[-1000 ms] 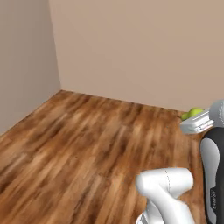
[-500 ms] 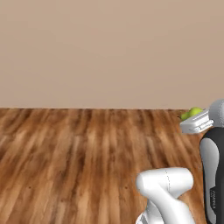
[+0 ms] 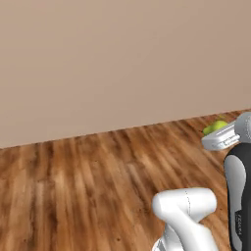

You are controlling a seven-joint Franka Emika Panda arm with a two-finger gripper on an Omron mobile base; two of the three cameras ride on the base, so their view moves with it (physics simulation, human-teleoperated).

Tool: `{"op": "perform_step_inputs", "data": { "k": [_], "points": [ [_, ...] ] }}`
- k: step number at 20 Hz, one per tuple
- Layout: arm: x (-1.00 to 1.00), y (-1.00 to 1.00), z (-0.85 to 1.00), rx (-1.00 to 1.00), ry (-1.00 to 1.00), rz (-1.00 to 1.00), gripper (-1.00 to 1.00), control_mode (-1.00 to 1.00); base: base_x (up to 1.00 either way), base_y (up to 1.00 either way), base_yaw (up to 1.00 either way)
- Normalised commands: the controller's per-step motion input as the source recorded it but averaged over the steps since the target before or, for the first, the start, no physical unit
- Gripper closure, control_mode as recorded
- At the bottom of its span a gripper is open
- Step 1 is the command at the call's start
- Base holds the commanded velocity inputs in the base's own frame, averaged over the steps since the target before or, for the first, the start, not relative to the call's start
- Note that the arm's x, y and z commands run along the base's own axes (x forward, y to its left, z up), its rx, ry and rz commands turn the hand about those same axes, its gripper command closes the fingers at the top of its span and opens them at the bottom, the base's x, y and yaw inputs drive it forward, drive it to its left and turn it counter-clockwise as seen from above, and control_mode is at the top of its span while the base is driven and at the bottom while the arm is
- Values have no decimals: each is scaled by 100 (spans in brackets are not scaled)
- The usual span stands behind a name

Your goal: Retrieve the orange and pear from the fridge and place them into the bowl on the dining table.

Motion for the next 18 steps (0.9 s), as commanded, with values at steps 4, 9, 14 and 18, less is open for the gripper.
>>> {"op": "perform_step_inputs", "data": {
  "k": [4,9,14,18],
  "points": [
    [0,0,0,0,0,0,100,100,100,-9,-42],
    [0,0,0,0,0,0,100,100,100,-13,-40],
    [0,0,0,0,0,0,100,100,100,-29,-44],
    [0,0,0,0,0,0,100,100,100,-55,-46]
  ]
}}
